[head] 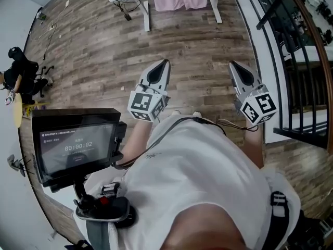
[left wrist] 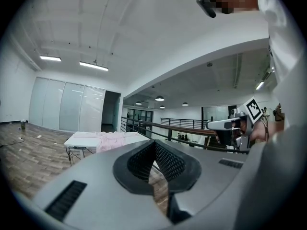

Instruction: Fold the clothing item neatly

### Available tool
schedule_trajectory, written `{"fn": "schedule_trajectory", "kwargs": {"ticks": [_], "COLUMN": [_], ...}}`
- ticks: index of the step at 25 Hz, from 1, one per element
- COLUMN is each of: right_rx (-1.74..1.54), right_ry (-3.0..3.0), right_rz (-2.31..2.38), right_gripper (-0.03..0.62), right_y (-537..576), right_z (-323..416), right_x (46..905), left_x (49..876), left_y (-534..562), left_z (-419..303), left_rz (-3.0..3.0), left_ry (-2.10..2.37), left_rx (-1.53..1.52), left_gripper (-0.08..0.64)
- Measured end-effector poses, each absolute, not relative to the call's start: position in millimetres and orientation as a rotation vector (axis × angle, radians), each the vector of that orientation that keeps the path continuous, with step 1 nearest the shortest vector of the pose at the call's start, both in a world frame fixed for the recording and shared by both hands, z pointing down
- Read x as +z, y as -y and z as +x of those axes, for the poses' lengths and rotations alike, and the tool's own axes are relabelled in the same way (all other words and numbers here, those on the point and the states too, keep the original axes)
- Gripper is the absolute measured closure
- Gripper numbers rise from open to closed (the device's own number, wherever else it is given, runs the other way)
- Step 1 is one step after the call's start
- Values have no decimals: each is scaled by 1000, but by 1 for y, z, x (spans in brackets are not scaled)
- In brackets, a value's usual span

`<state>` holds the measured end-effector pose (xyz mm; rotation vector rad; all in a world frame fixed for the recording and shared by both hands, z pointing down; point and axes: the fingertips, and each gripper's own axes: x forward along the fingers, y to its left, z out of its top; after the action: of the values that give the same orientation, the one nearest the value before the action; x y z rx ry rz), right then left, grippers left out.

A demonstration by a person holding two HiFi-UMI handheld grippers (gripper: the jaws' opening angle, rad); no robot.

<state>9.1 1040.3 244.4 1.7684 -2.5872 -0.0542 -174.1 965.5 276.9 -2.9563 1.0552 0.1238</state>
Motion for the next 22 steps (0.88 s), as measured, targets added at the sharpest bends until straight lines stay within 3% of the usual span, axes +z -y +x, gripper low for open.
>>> {"fn": "schedule_trajectory", "kwargs": {"ticks": [22], "right_rx": [-36], "right_ry": [2615], "right_rz": [1747], "right_gripper": [589], "right_y": [-1037], "right_z": [-2], "right_x": [240], "left_x": [279], "left_y": [-970], "left_z": [-176], "left_rz": [-2981], "left_ry": [-1086], "left_rx": [140], "left_gripper": [557]}}
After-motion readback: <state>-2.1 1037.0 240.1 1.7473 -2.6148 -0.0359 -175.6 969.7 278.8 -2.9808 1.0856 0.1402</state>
